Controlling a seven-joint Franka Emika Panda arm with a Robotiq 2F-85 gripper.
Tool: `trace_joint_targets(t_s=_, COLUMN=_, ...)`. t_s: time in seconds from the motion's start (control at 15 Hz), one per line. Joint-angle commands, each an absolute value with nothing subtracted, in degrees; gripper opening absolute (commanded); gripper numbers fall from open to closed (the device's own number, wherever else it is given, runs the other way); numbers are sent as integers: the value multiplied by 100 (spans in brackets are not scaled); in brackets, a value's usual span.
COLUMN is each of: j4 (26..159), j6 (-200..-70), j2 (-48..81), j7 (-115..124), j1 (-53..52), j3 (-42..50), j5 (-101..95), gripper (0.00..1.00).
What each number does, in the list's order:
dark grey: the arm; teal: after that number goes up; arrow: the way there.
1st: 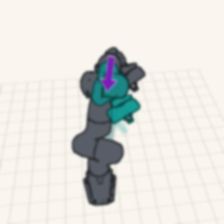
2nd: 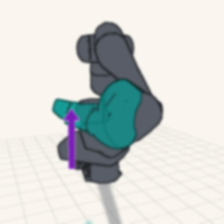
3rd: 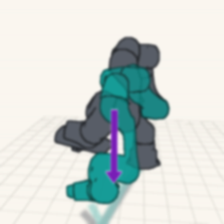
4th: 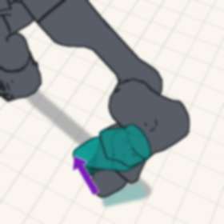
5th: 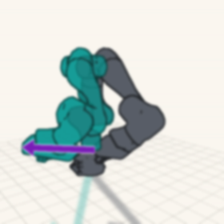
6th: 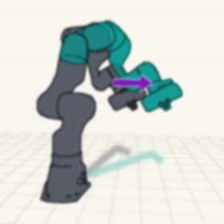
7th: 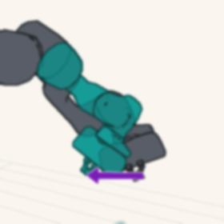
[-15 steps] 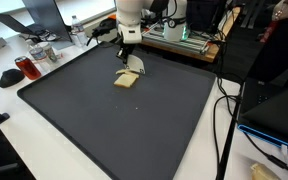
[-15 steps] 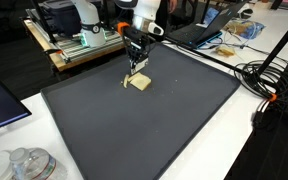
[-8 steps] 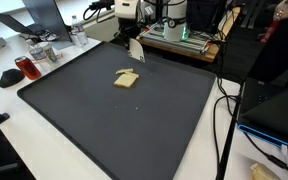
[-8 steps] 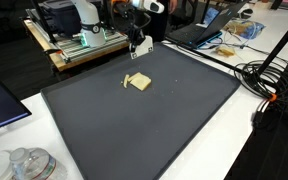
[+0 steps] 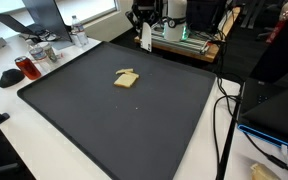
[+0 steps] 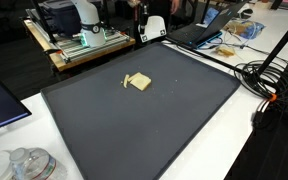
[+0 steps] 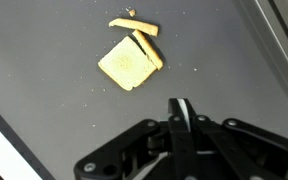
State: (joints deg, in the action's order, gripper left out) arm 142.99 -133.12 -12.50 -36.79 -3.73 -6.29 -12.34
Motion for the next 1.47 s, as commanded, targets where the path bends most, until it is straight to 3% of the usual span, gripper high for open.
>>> trace_joint_targets(t_s=0.0, j4=14379, j6=-13388, j2=-1415, j7=-2107, j1=-62, j3=-1267, j5=-1663, gripper=1)
trace_joint_targets(t_s=0.07, j4=14345, j6=-13348, j2=-1415, j7=-1656, j1=-34, j3=-1410, j5=-1747, gripper=1)
trace_joint_targets(t_s=0.13, j4=14309, j6=-13325, j2=-1314, j7=-2293, j1=-450, j3=-904, j5=-1587, gripper=4)
trace_joint_targets(t_s=0.6, j4=14307, j6=-13321, j2=-1310, j7=-1704, j1=-360, j3=-1097, j5=-1717, gripper=1)
trace_joint_targets(t_s=1.4, j4=12619, j6=-10894, j2=126, j7=2176, j1=-973, j3=-1814, j5=-3167, gripper=1)
